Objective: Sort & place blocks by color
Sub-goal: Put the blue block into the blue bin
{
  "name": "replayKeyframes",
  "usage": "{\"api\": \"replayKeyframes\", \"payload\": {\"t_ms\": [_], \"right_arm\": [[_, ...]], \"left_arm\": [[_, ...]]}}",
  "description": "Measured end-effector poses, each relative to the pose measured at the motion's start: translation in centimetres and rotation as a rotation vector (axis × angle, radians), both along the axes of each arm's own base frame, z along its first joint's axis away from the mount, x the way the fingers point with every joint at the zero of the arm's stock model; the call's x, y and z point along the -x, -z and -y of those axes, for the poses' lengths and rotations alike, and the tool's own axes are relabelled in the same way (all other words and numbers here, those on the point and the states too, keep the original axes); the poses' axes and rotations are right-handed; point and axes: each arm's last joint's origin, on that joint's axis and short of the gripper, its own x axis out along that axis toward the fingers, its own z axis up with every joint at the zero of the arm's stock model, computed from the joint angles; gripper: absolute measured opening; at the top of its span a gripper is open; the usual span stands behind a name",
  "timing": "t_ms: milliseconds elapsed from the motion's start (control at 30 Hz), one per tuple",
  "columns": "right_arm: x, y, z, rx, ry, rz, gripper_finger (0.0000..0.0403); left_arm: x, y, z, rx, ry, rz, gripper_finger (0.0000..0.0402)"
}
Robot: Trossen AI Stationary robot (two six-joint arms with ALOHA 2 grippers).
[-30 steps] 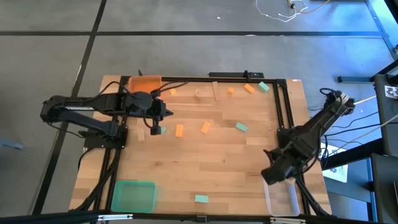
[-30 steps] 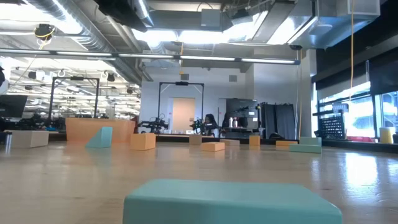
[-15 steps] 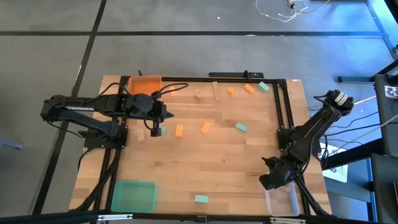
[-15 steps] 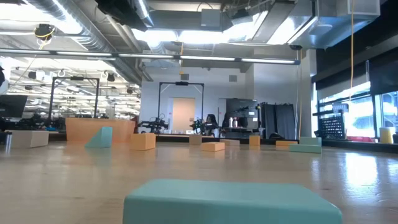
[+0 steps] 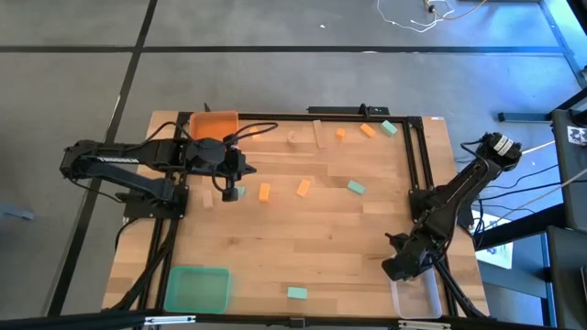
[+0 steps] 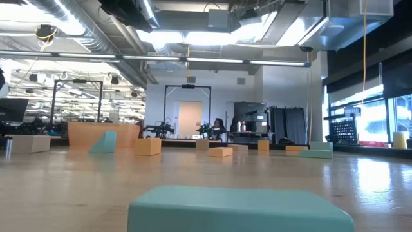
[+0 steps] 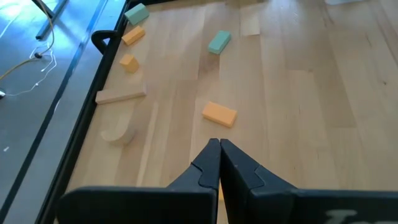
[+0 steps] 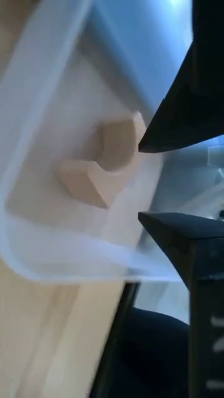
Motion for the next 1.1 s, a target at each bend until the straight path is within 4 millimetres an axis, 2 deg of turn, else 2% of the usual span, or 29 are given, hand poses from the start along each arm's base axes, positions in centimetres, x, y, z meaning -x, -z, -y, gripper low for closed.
{"api": "replayKeyframes", "payload": {"t_ms": [100, 200, 333, 500, 633, 800, 1000, 1100], "right_arm": [[-0.6, -1.8, -0.5, -0.017, 0.008, 0.064, 0.0166], [-1.3, -4.3, -0.8, 0.069, 0.024, 0.195, 0.0167], [-2.4, -8.3, -0.3, 0.274, 0.035, 0.401, 0.0167], [-3.6, -11.6, 2.2, 0.635, 0.068, 0.593, 0.0165], [-4.7, -12.0, 4.5, 0.868, 0.058, 0.635, 0.0167], [-6.1, -11.2, 7.4, 1.06, 0.003, 0.577, 0.0167], [-7.2, -11.1, 10.6, 1.329, -0.033, 0.536, 0.0167], [-7.6, -11.2, 11.5, 1.386, -0.051, 0.516, 0.0168]], "left_arm": [[0.0, 0.0, 0.0, 0.0, 0.0, 0.0, 0.0], [0.0, 0.0, 0.0, 0.0, 0.0, 0.0, 0.0], [0.0, 0.0, 0.0, -0.001, 0.001, -0.001, 0.0], [0.0, 0.1, 0.0, -0.012, 0.008, -0.009, 0.0], [0.0, 0.0, 0.0, -0.003, 0.002, -0.006, 0.0], [0.1, 0.0, 0.0, 0.027, -0.011, 0.004, 0.0], [0.4, 0.0, 0.1, 0.15, -0.039, 0.017, 0.0], [0.6, 0.3, 0.2, 0.241, -0.096, -0.002, 0.0]]}}
